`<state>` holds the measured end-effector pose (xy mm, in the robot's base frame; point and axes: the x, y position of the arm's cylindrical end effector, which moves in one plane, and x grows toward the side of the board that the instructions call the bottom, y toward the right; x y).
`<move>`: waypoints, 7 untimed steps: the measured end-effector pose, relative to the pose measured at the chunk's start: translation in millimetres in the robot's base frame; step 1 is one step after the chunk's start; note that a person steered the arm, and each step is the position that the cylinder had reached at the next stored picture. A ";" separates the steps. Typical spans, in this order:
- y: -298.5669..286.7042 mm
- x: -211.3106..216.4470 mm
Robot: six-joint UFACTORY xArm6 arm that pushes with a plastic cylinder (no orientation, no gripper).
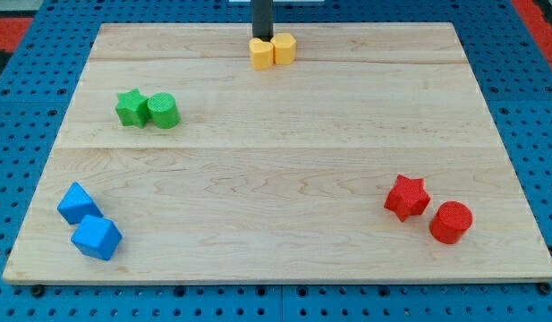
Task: Move the hexagon parallel to the right of the yellow heart
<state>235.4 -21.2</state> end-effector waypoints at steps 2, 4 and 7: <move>59.8 8.5; 79.0 22.8; 13.3 23.9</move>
